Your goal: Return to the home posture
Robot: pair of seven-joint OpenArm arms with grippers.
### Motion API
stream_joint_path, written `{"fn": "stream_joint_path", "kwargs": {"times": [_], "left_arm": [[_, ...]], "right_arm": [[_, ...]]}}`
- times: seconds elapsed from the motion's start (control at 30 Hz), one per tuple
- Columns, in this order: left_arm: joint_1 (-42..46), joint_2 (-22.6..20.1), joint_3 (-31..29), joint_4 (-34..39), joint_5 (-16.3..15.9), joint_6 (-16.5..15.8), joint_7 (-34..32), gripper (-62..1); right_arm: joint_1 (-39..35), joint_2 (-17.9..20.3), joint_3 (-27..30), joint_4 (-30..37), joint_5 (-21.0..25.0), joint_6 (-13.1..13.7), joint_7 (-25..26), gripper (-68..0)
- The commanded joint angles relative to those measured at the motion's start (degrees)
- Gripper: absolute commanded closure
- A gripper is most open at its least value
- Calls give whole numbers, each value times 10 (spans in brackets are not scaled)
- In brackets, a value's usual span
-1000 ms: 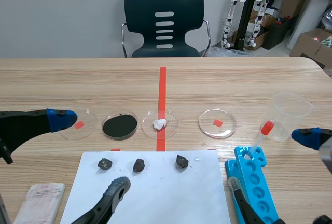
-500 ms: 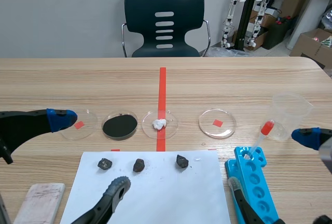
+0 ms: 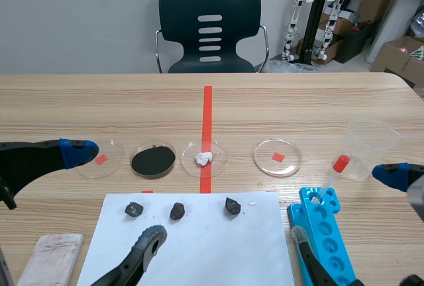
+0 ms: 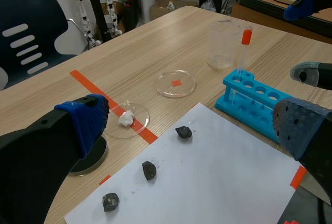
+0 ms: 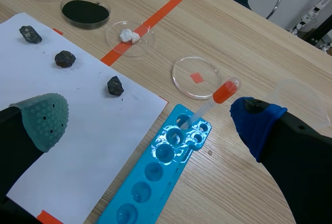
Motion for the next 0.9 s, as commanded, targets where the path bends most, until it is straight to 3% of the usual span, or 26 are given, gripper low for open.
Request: {"fn": "stream_joint_path", "kwargs": {"times": [0.0,0.87], "left_arm": [[0,3,-3,12,-5,0,-9,-623],[-7,3,-3,12,-5,-1,-9,-623]], "right_arm": [[4,4,2,7,5,-2,9,-679],[4,4,2,7,5,-2,9,-679]]}}
